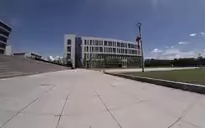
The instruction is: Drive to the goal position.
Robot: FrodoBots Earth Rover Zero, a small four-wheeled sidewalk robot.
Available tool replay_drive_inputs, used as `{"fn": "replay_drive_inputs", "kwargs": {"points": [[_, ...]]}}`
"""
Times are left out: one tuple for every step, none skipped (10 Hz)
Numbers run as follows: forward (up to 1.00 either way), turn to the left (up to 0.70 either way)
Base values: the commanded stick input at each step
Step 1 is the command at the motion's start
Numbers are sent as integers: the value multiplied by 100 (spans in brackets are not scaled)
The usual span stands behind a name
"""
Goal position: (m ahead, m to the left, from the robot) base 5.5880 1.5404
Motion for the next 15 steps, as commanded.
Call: {"fn": "replay_drive_inputs", "kwargs": {"points": [[31, 0], [31, 0], [31, 0], [31, 0], [31, 0], [31, 0], [31, 0], [31, 0], [31, 0], [31, 0], [31, 0], [30, 0], [30, 0], [30, 0], [28, 0]]}}
